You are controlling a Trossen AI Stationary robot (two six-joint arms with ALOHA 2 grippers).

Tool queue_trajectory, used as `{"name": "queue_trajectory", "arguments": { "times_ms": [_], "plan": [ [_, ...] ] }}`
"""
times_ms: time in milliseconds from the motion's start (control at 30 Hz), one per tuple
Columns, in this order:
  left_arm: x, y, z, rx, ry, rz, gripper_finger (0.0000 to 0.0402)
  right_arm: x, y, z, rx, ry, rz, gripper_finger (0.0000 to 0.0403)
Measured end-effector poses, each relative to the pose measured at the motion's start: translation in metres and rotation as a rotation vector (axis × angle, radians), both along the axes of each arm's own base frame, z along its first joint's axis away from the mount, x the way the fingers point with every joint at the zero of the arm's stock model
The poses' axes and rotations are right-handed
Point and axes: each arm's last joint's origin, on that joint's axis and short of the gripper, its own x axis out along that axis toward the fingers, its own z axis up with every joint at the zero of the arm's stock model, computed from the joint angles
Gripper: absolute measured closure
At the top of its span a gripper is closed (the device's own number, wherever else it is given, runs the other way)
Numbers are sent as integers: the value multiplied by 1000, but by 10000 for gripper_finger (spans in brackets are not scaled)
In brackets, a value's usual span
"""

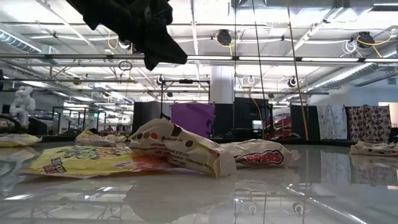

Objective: Sort candy by brand, put in halloween buckets
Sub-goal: Put the yellow candy into the bottom purple bucket

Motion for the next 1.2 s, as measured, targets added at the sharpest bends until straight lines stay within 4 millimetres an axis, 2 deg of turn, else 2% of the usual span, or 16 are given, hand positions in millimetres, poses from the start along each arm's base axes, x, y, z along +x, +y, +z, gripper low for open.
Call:
{"name": "queue_trajectory", "arguments": {
  "times_ms": [200,500,700,1000,1200],
  "plan": [
    [0,1,0,75,-3,-17,331,-10,38,-24,68,323,-56,402],
    [1,2,2,112,-29,-10,331,-8,64,-47,18,500,-114,402],
    [1,2,2,106,-22,-7,331,-10,65,-55,-46,580,-127,386],
    [0,2,0,108,0,0,331,-15,58,-50,-76,539,-59,315],
    [-3,3,-5,124,71,35,331,3,39,-50,-183,410,-76,294]
  ]
}}
